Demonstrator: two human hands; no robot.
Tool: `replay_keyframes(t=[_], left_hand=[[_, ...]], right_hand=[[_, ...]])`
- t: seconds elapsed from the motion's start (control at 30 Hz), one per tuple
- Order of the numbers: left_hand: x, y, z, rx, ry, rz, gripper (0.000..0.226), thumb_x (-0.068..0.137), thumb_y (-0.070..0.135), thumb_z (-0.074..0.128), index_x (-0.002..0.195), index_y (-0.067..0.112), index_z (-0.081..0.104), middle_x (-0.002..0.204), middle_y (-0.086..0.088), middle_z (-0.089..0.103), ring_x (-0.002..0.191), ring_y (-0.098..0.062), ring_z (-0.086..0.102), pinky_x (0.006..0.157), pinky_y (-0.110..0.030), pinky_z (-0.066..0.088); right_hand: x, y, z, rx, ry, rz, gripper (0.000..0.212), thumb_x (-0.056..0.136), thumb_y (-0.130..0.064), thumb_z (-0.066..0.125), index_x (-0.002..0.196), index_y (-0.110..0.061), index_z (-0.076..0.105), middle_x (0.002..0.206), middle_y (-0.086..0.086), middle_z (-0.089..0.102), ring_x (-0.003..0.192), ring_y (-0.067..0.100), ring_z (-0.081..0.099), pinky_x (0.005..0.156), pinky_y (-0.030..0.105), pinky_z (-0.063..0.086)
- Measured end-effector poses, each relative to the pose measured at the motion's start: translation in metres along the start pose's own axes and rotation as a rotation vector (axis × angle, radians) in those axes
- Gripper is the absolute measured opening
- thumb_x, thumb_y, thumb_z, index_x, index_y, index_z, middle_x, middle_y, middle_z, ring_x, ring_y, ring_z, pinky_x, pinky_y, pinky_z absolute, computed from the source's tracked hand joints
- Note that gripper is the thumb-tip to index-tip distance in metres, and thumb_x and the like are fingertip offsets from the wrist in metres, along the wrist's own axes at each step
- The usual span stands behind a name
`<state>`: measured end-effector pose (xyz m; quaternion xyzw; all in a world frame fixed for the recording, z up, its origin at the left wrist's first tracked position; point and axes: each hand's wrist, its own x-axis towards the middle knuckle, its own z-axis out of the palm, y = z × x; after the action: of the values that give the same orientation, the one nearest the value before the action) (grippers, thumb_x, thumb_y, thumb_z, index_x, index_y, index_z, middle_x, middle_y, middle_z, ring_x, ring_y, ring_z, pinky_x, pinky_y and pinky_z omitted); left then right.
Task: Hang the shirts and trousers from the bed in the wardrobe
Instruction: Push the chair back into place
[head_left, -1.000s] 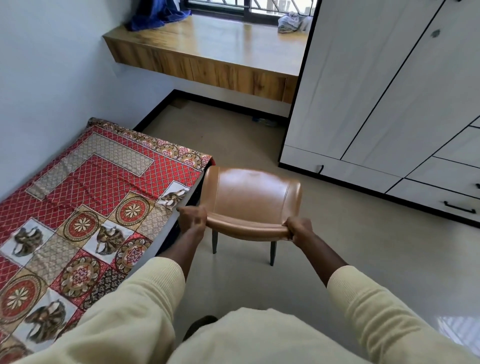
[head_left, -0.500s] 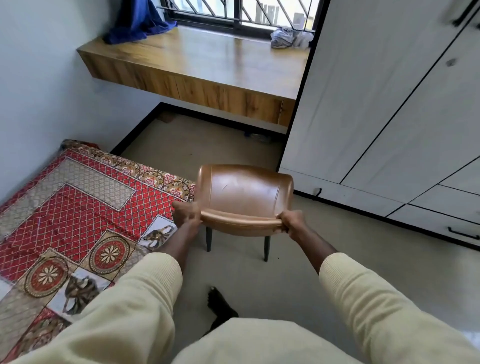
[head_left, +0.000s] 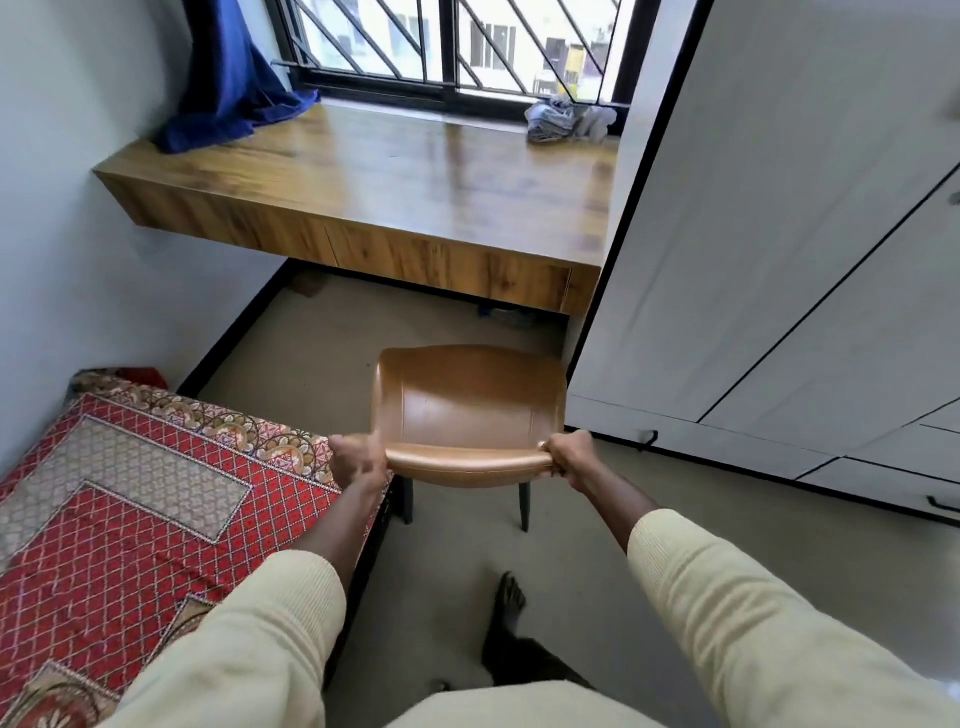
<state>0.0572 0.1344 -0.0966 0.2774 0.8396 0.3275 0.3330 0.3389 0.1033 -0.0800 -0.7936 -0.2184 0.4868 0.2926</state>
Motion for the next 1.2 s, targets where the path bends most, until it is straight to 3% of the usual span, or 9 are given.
replay_keyframes(t=[0.13,0.2,0.27,0.4,0.47,0.53,0.63,0.9,1.2], left_hand=[[0.031,0.040,0.025,0.004,0.005,0.049,0.013,0.088,0.002,0.052,0.100,-0.001,0.055,0.089,-0.017,0.064,0.055,-0.017,0.054,0.035,-0.023,0.038],[0.039,0.056,0.044,-0.026,-0.018,0.051,0.015,0.086,-0.001,0.050,0.100,-0.001,0.056,0.089,-0.017,0.066,0.056,-0.017,0.060,0.034,-0.022,0.039],[0.050,0.073,0.059,-0.007,-0.025,0.049,0.017,0.085,-0.001,0.049,0.100,-0.002,0.056,0.088,-0.017,0.067,0.057,-0.019,0.064,0.035,-0.022,0.042],[0.082,0.113,0.077,0.056,-0.014,0.058,0.023,0.084,0.005,0.053,0.106,0.001,0.056,0.099,-0.019,0.068,0.080,-0.031,0.066,0.062,-0.035,0.056],[0.097,0.129,0.086,0.084,-0.016,0.048,0.030,0.084,0.009,0.054,0.114,0.001,0.054,0.109,-0.018,0.066,0.095,-0.036,0.064,0.080,-0.040,0.056],[0.110,0.143,0.094,0.099,-0.003,0.002,0.036,0.087,0.012,0.056,0.121,0.000,0.050,0.119,-0.021,0.062,0.106,-0.040,0.060,0.090,-0.043,0.052],[0.132,0.168,0.100,0.099,-0.016,-0.022,0.046,0.090,0.017,0.063,0.128,-0.002,0.045,0.129,-0.023,0.058,0.116,-0.042,0.057,0.096,-0.043,0.048],[0.185,0.219,0.123,0.100,-0.185,-0.014,0.055,0.091,0.033,0.063,0.130,0.004,0.037,0.123,-0.023,0.059,0.102,-0.040,0.064,0.082,-0.048,0.059],[0.200,0.238,0.131,0.138,-0.298,0.068,0.041,0.099,0.031,0.054,0.123,0.004,0.033,0.125,-0.025,0.055,0.102,-0.040,0.064,0.061,-0.043,0.060]], right_hand=[[0.048,-0.050,0.008,-0.005,0.105,-0.008,0.016,0.076,-0.006,0.064,0.087,0.004,0.070,0.079,0.016,0.069,0.059,0.029,0.064,0.044,0.031,0.051],[0.064,-0.072,0.005,0.030,0.150,-0.010,0.013,0.078,-0.001,0.059,0.086,0.005,0.067,0.078,0.015,0.066,0.066,0.033,0.068,0.049,0.040,0.059],[0.076,-0.086,0.004,0.054,0.155,0.011,0.011,0.081,0.003,0.056,0.088,0.005,0.064,0.082,0.016,0.064,0.074,0.036,0.068,0.041,0.036,0.056],[0.097,-0.105,0.014,0.073,0.164,0.021,0.011,0.085,0.003,0.053,0.092,0.003,0.061,0.088,0.015,0.060,0.069,0.028,0.059,0.035,0.026,0.045],[0.107,-0.112,0.021,0.065,0.196,0.041,0.014,0.086,-0.003,0.053,0.096,0.002,0.061,0.093,0.015,0.064,0.070,0.027,0.059,0.048,0.029,0.050],[0.118,-0.115,0.030,0.048,0.224,0.062,0.024,0.085,-0.008,0.053,0.104,0.002,0.062,0.102,0.017,0.067,0.083,0.032,0.064,0.070,0.040,0.059],[0.127,-0.128,0.045,0.075,0.251,0.067,0.024,0.085,-0.009,0.051,0.105,-0.001,0.062,0.103,0.017,0.066,0.088,0.034,0.063,0.079,0.046,0.059],[0.157,-0.173,0.062,0.203,0.332,0.111,0.016,0.092,-0.008,0.051,0.103,-0.003,0.062,0.103,0.015,0.065,0.089,0.030,0.063,0.077,0.040,0.059],[0.175,-0.198,0.069,0.153,0.366,0.154,0.017,0.093,-0.011,0.049,0.106,-0.004,0.059,0.103,0.015,0.063,0.091,0.030,0.062,0.080,0.045,0.060]])
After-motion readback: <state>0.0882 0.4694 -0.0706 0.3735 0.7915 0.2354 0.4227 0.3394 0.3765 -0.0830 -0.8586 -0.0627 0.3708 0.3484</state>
